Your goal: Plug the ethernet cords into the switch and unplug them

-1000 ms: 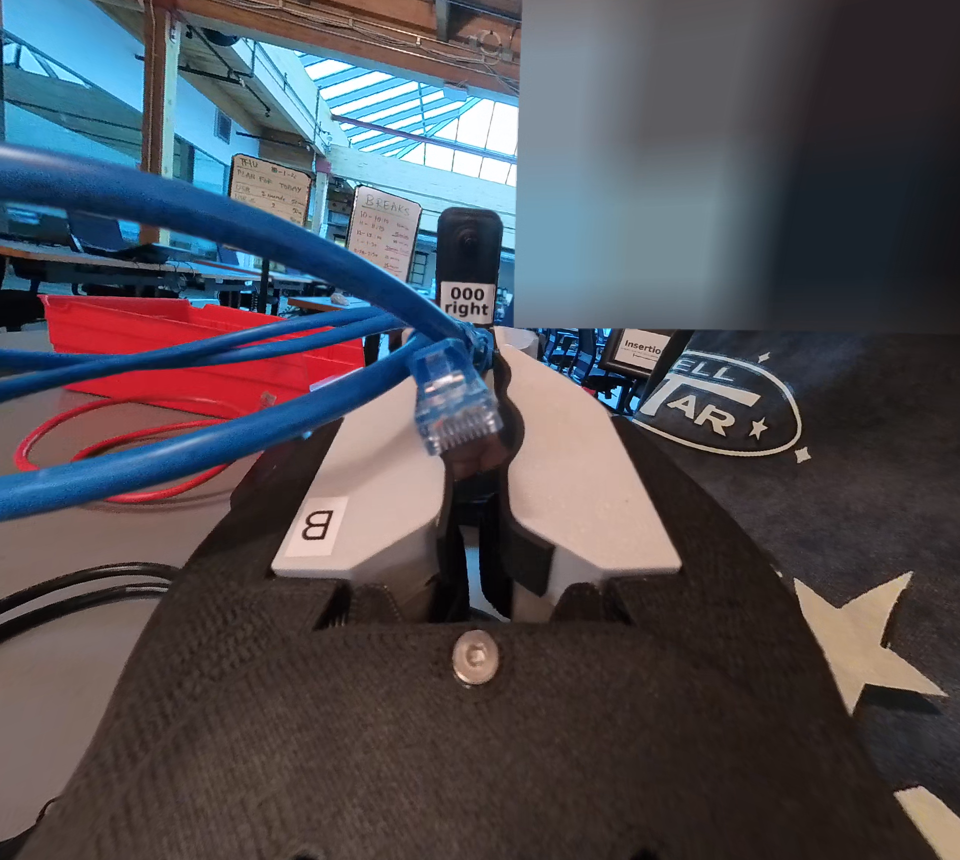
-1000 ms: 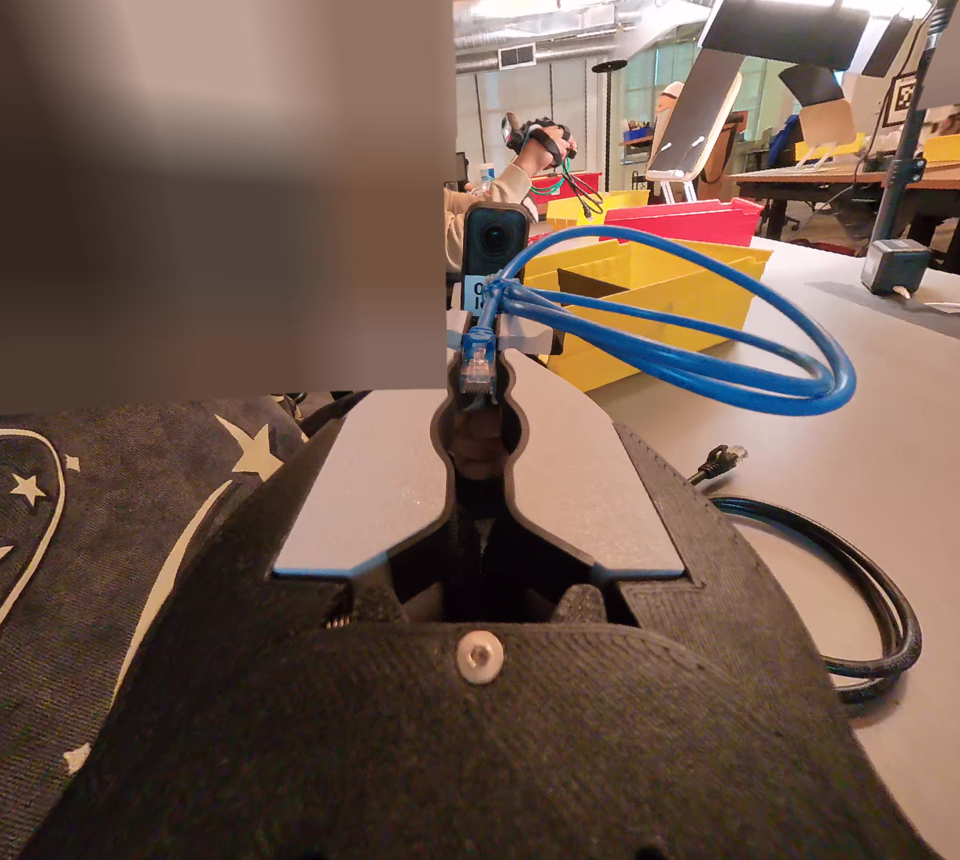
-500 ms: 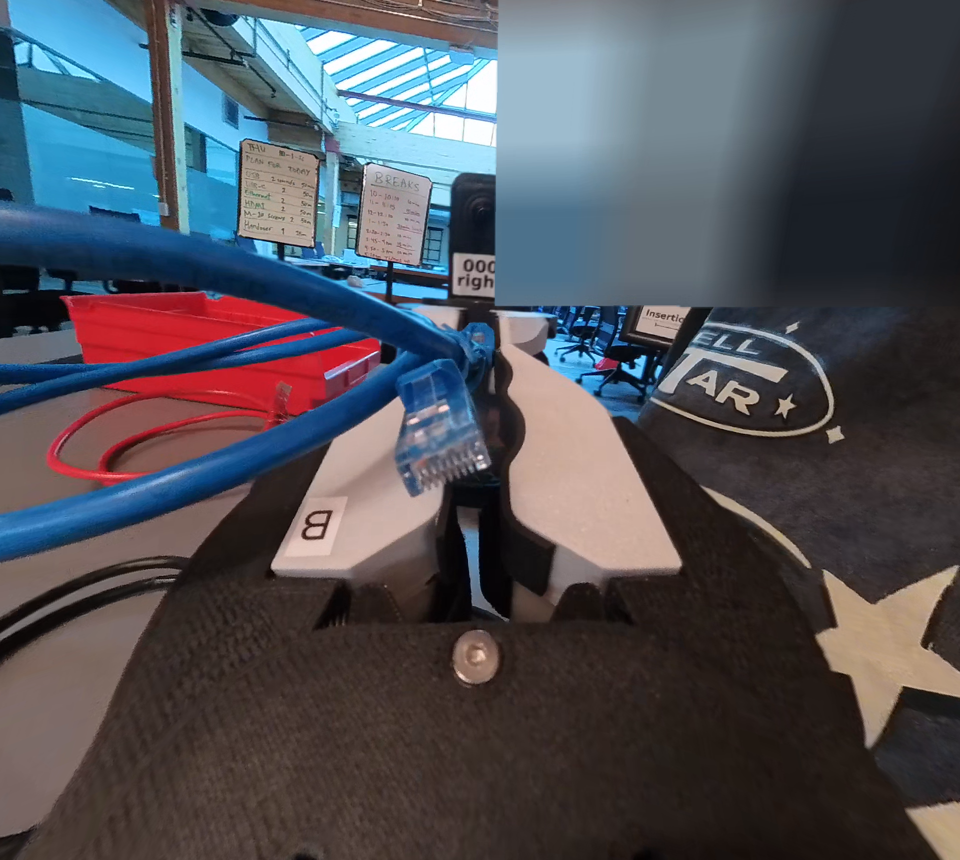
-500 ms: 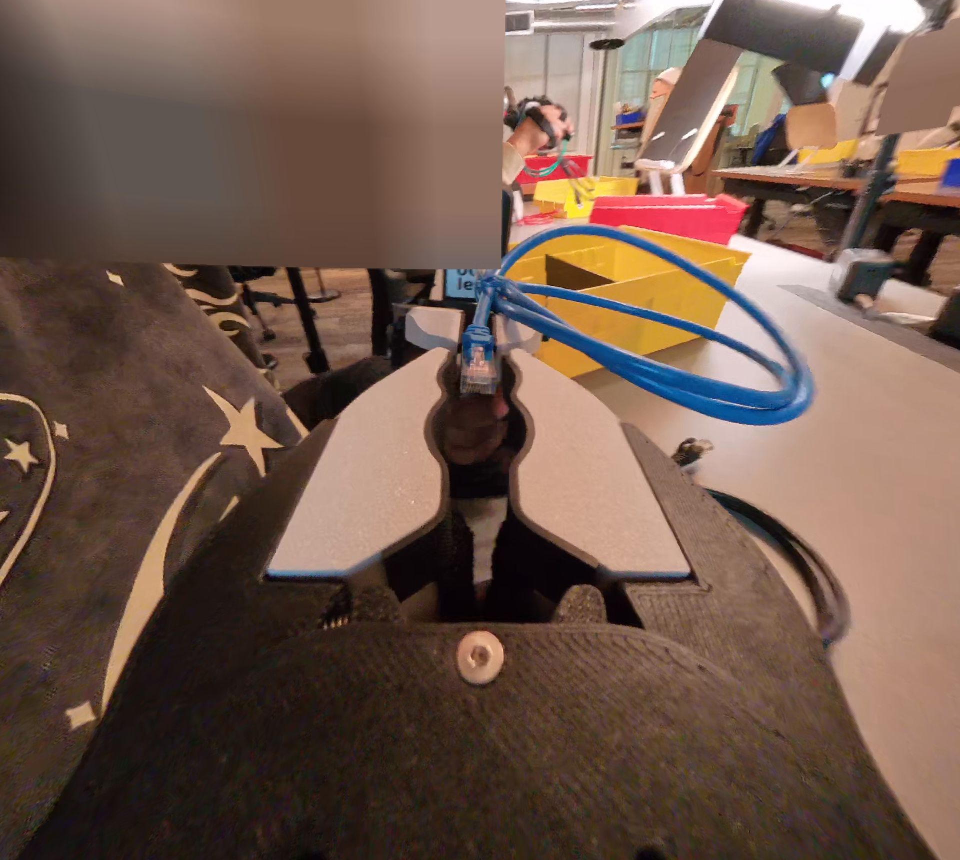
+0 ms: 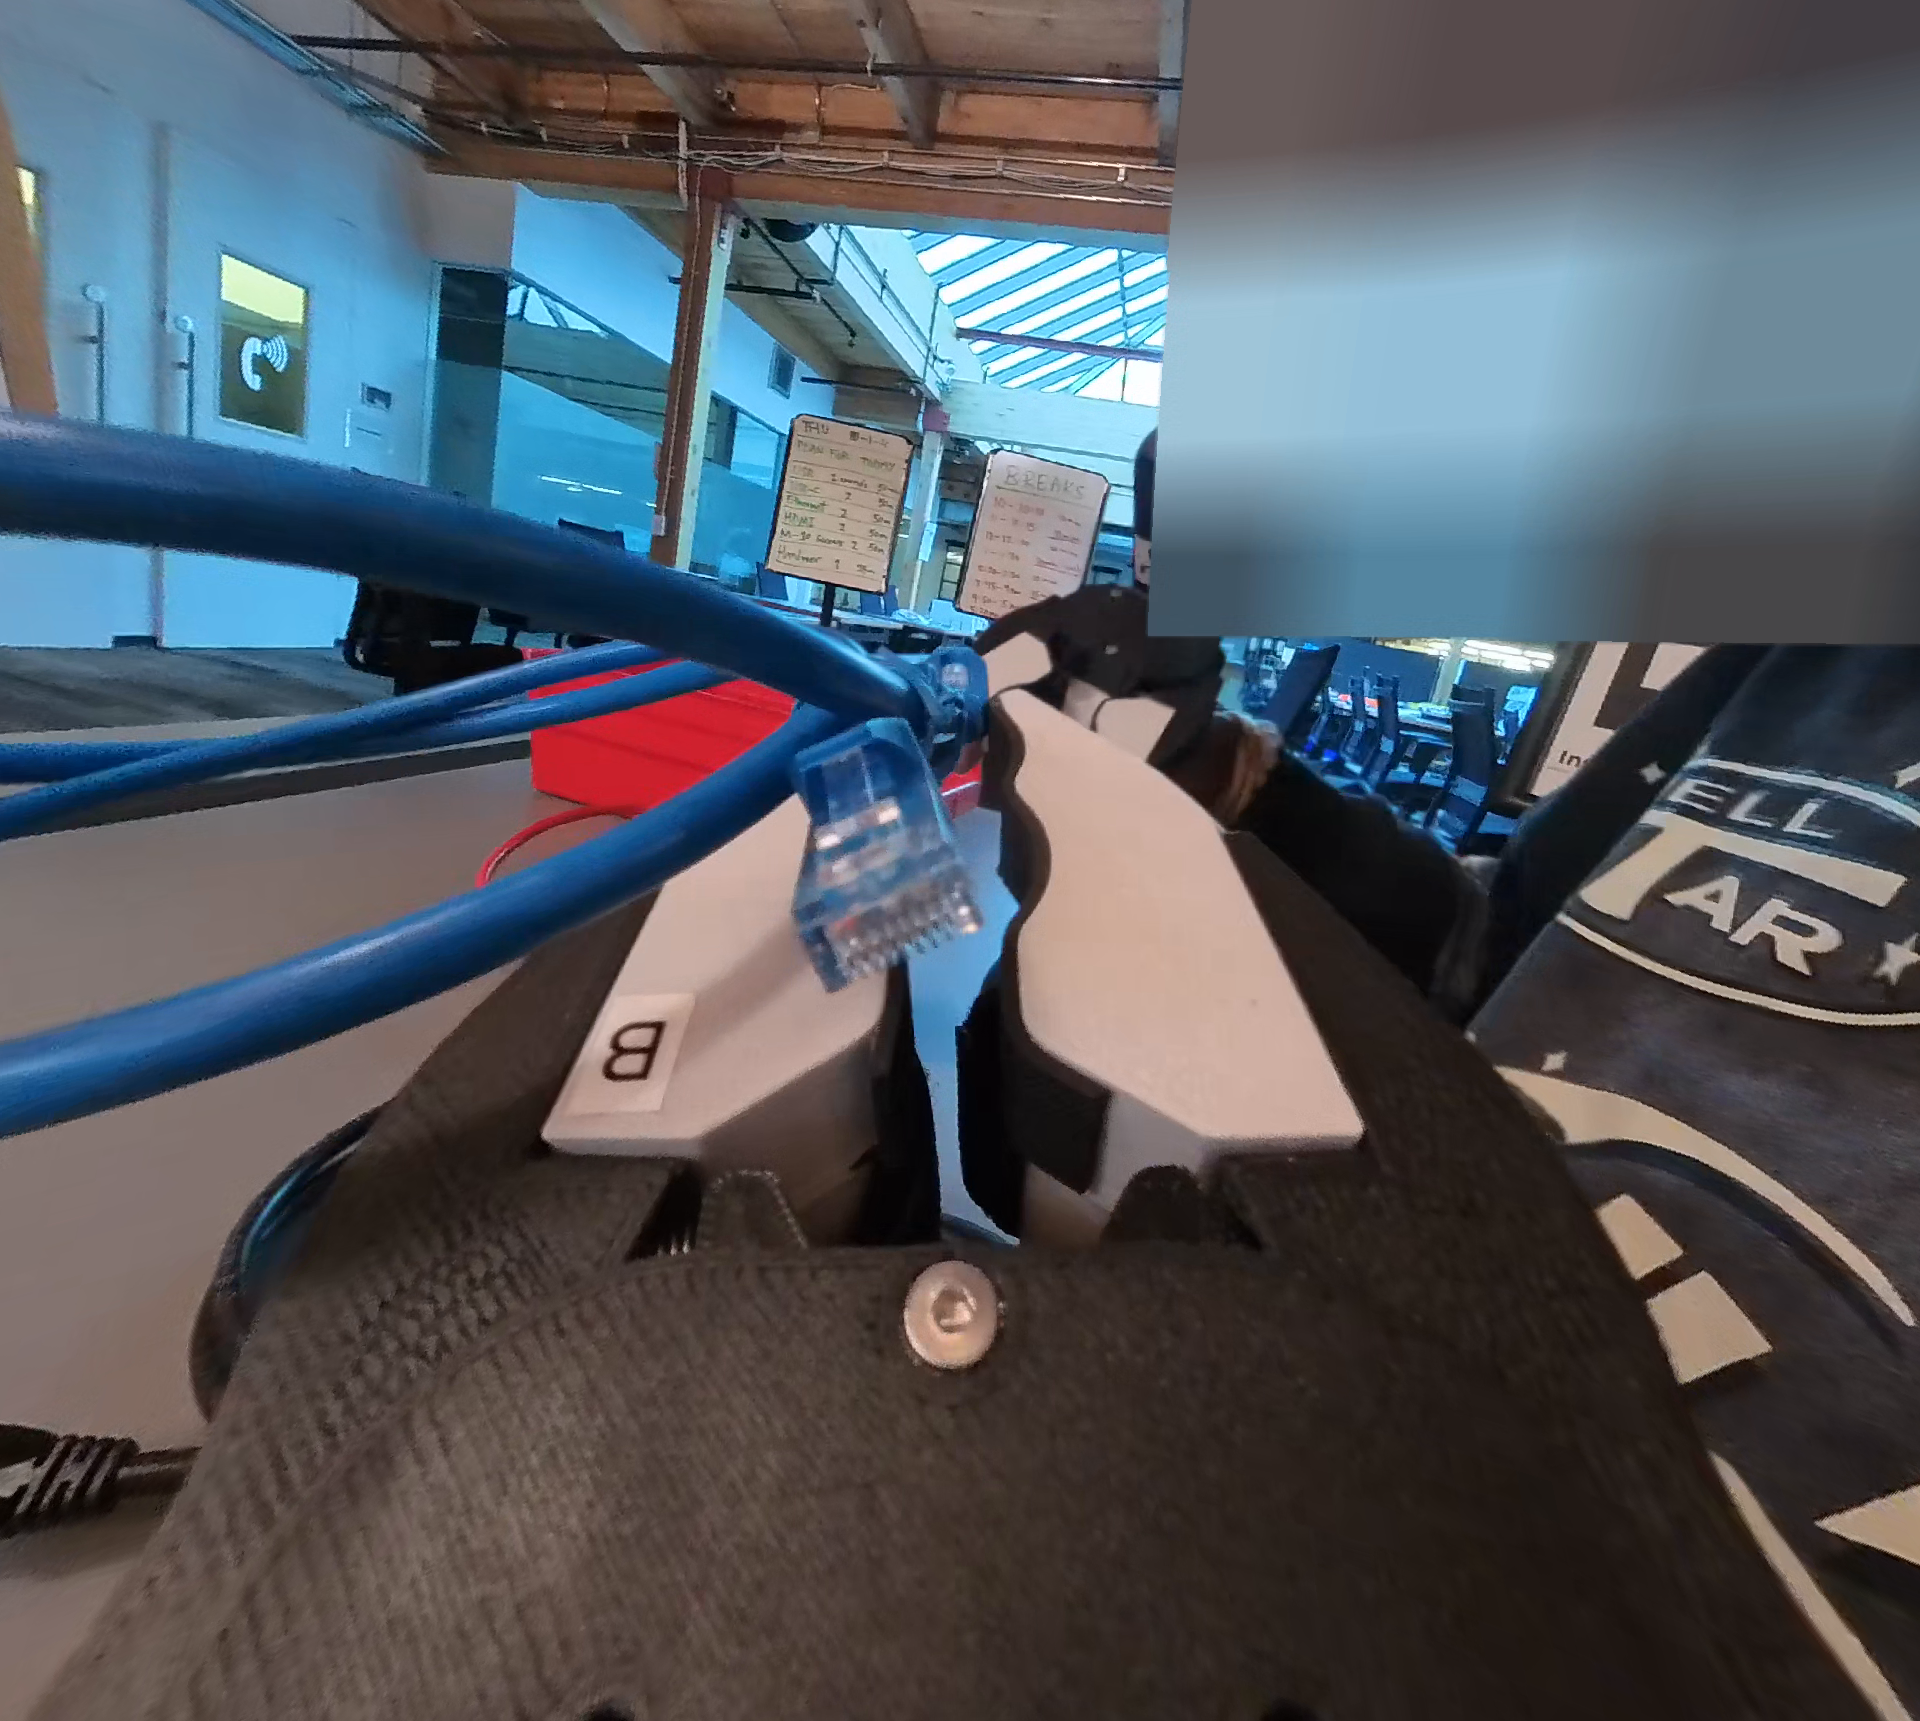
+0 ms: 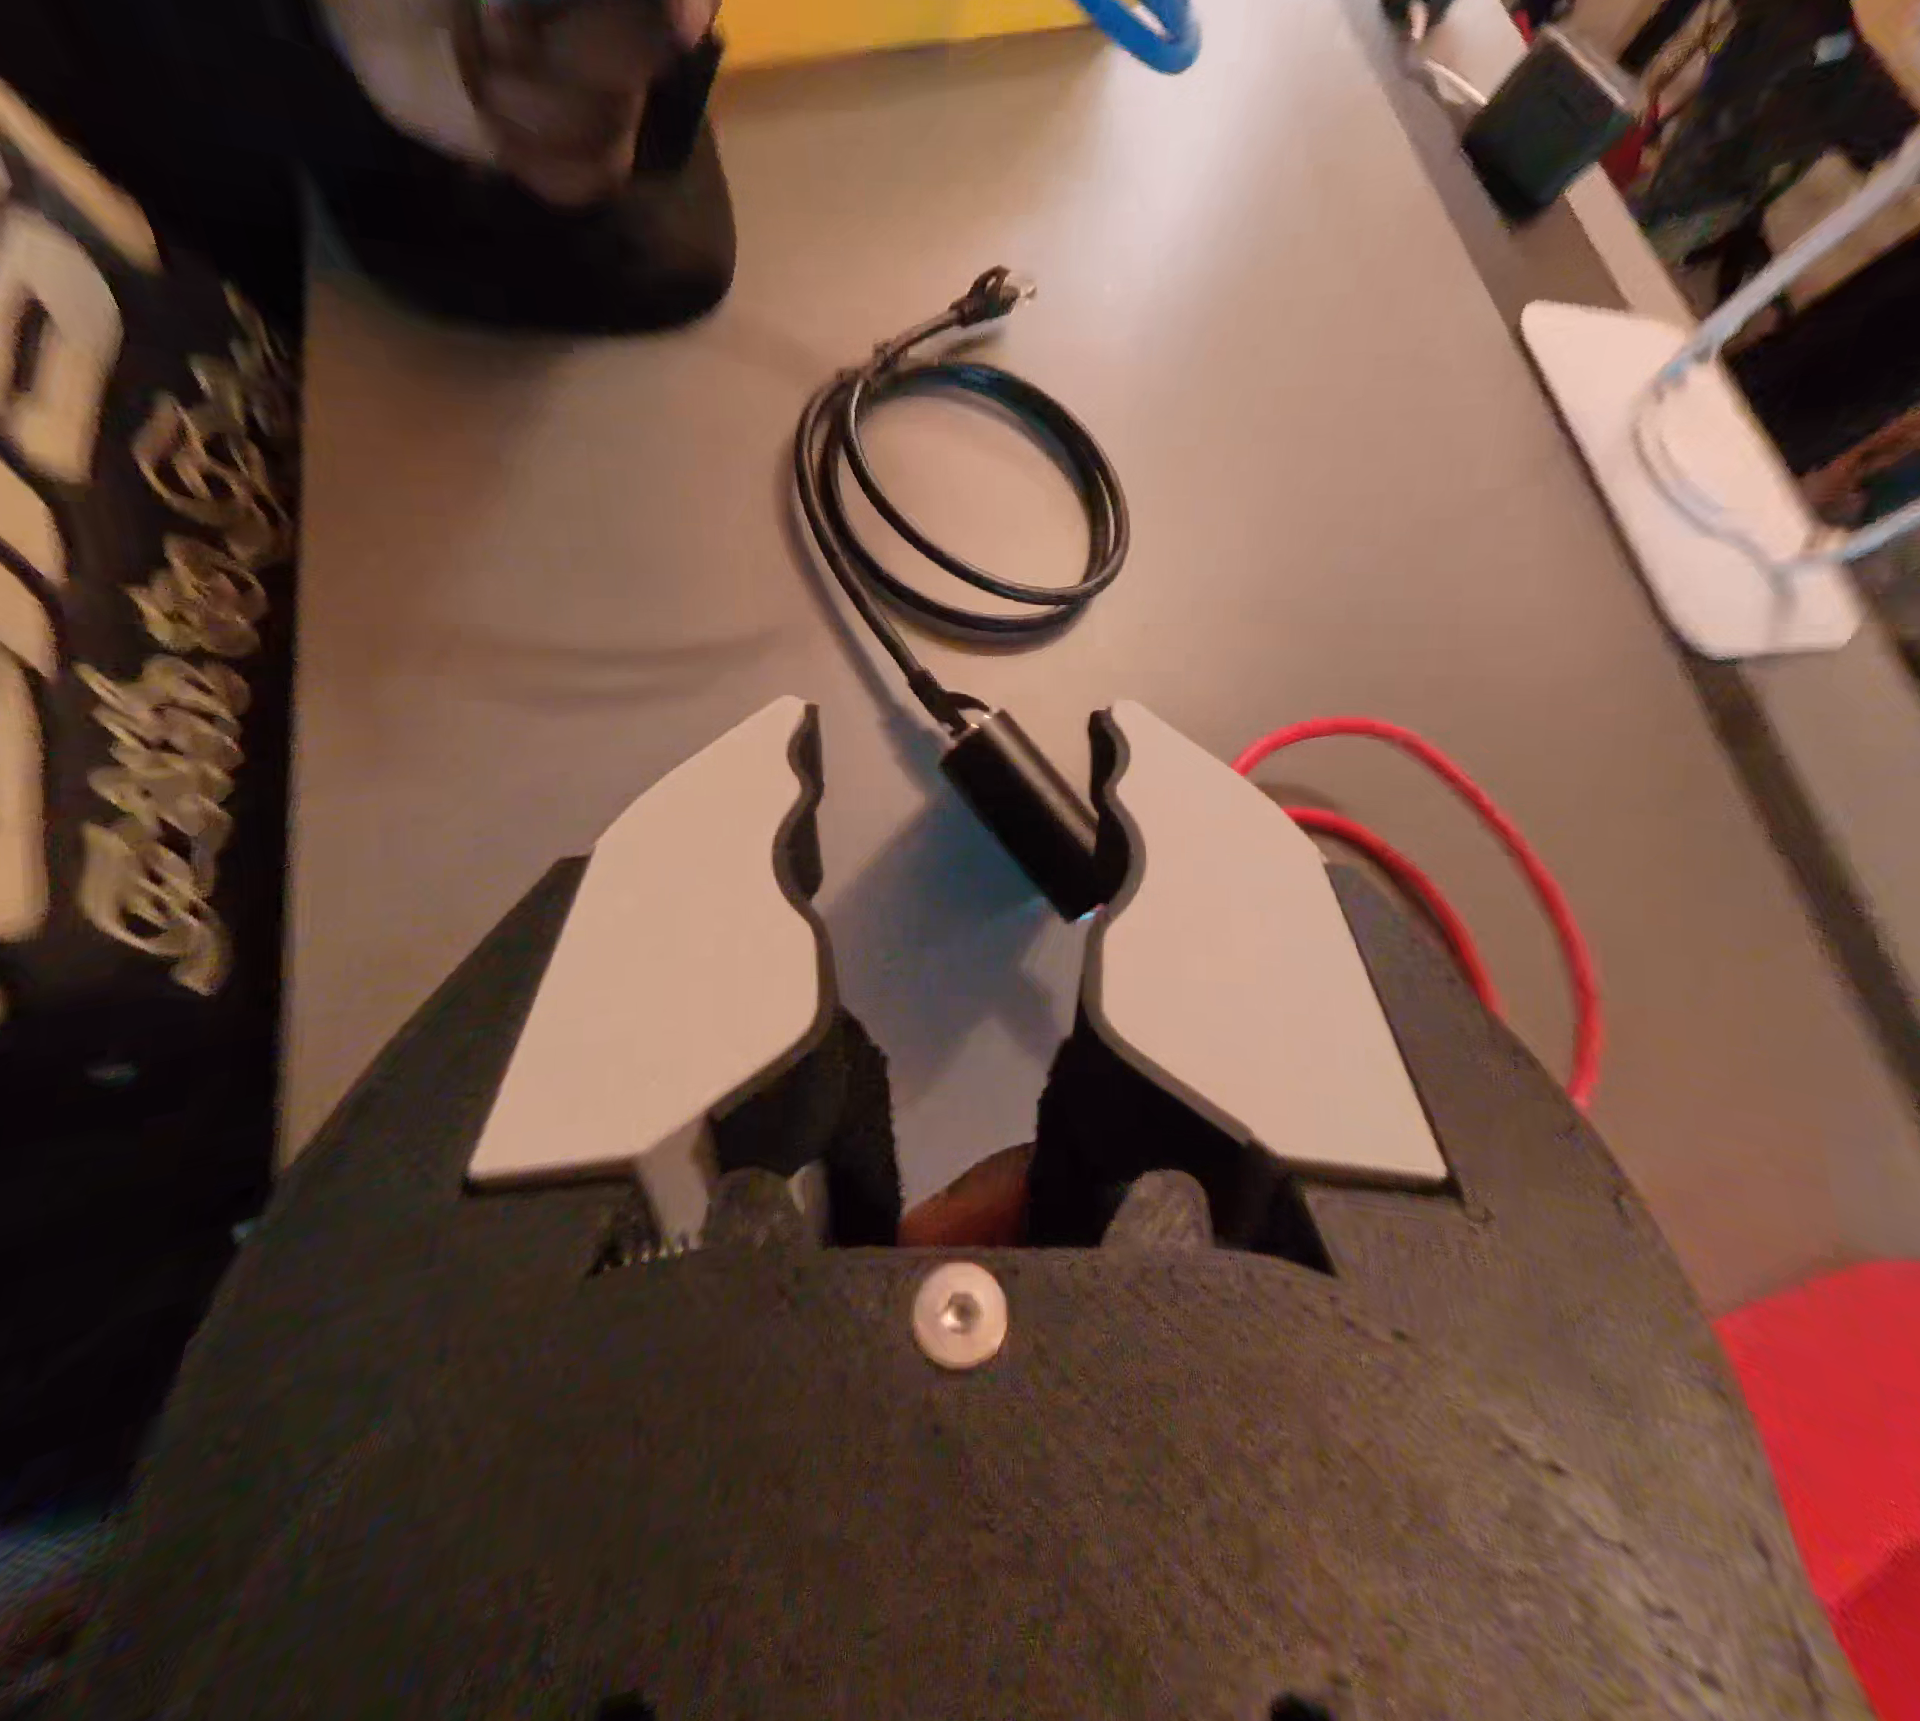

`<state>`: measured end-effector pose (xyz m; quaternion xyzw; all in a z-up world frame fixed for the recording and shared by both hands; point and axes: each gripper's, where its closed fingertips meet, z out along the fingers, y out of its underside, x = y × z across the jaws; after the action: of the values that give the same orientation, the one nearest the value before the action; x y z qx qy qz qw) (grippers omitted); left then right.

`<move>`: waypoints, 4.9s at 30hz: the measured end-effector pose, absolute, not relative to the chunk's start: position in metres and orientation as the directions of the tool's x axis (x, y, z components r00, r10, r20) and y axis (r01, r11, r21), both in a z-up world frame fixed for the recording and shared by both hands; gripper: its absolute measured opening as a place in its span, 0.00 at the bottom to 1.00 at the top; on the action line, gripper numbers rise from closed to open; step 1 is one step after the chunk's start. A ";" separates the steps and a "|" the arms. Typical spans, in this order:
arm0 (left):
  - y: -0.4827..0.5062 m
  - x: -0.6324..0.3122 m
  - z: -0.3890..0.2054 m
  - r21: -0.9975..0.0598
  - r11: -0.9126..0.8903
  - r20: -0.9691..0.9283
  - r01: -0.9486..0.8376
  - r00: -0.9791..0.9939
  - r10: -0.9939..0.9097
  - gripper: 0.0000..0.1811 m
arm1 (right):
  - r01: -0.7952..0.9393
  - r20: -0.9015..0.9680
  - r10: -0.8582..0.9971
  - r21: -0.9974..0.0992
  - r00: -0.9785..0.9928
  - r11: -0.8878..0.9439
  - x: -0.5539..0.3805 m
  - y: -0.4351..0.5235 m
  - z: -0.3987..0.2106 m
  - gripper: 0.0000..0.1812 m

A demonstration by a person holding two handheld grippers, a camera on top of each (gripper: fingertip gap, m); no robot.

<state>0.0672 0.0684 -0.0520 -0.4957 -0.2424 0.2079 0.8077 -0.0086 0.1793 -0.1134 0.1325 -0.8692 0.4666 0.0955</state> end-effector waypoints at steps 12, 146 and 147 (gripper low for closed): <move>0.073 0.062 -0.061 -0.928 0.364 0.172 -0.079 0.777 0.606 0.06 | -0.883 0.730 -0.573 -0.087 -0.372 0.462 -0.051 0.167 -0.173 0.30; 0.007 0.047 -0.041 -0.834 0.263 0.134 -0.485 0.285 0.949 0.41 | -0.016 0.152 0.883 -0.987 -0.444 0.162 -0.259 0.314 -0.072 0.24; 0.008 0.047 -0.041 -0.834 0.263 0.134 -0.484 0.285 0.949 0.41 | -0.065 0.111 0.881 -0.994 -0.459 0.092 -0.254 0.314 -0.060 0.26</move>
<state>0.0467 0.0076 -0.0411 -0.3491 -0.3328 0.4965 0.7217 -0.2538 0.3138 -0.0599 -0.3293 -0.6195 0.5881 0.4024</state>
